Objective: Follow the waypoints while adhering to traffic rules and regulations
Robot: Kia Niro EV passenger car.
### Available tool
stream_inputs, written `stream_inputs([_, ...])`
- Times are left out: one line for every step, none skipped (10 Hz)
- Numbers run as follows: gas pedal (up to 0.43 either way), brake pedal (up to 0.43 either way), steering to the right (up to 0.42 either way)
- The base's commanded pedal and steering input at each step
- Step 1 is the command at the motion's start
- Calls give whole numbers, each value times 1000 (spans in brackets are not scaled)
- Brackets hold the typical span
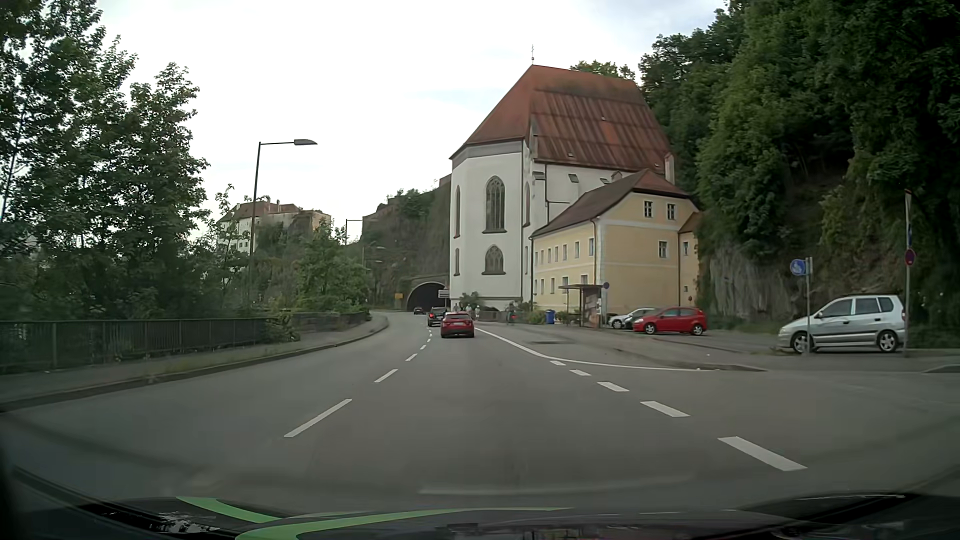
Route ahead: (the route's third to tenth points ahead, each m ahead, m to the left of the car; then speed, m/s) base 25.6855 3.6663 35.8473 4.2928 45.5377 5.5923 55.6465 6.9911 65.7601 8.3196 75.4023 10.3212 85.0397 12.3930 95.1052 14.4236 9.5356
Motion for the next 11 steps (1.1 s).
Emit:
stream_inputs([220, 0, -20])
stream_inputs([220, 0, -19])
stream_inputs([220, 0, -18])
stream_inputs([220, 0, -17])
stream_inputs([220, 0, -16])
stream_inputs([220, 0, -16])
stream_inputs([220, 0, -16])
stream_inputs([220, 0, -16])
stream_inputs([209, 0, -16])
stream_inputs([209, 0, -15])
stream_inputs([209, 0, -15])
